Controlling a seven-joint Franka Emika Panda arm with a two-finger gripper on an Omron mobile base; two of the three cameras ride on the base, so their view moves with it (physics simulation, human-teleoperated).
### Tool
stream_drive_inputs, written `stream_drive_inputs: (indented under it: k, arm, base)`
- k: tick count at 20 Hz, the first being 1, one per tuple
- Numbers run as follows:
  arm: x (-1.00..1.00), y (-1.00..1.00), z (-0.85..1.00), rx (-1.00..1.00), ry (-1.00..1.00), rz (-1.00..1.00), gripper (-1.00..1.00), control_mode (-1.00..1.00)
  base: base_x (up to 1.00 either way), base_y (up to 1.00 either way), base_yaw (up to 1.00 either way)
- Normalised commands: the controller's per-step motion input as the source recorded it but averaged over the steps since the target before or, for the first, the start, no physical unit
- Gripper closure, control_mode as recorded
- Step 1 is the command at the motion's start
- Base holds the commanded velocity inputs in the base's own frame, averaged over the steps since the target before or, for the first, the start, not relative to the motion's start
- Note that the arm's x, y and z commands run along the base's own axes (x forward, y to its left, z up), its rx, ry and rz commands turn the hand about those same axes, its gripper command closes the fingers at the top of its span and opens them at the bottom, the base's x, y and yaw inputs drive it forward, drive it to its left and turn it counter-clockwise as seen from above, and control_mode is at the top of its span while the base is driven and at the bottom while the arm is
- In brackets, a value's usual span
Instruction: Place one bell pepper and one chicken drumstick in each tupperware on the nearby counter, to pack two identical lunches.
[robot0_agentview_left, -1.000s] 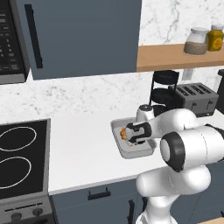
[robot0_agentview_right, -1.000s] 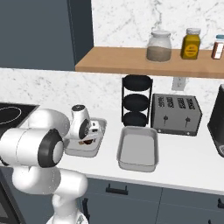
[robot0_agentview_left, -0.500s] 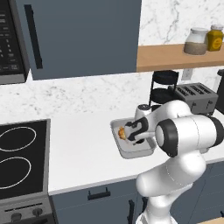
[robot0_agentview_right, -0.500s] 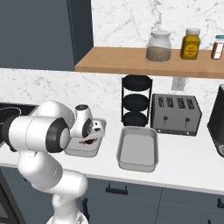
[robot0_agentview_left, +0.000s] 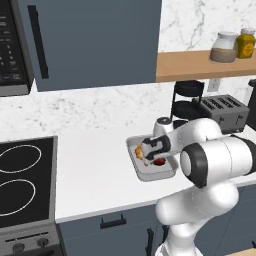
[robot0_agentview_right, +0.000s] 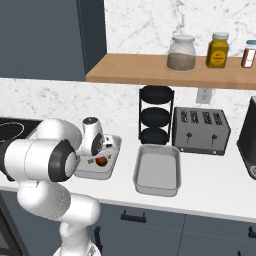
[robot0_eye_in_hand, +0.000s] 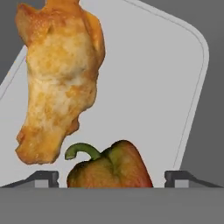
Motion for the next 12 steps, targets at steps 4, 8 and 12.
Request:
stream_drive_inputs:
  k: [4,8,12]
  arm:
    - [-0.45,0.00,0.47,0.00,-0.21,0.00,-1.00,-1.00]
    - [-0.92,0.00,0.84,0.00,-0.23,-0.02,-1.00,-1.00]
    - [-1.00,0.00,0.99,0.00,-0.13,-0.11,-1.00,-1.00]
  base:
    - [0.00,0.00,0.00]
    - [0.00,0.00,0.00]
    - [0.00,0.00,0.00]
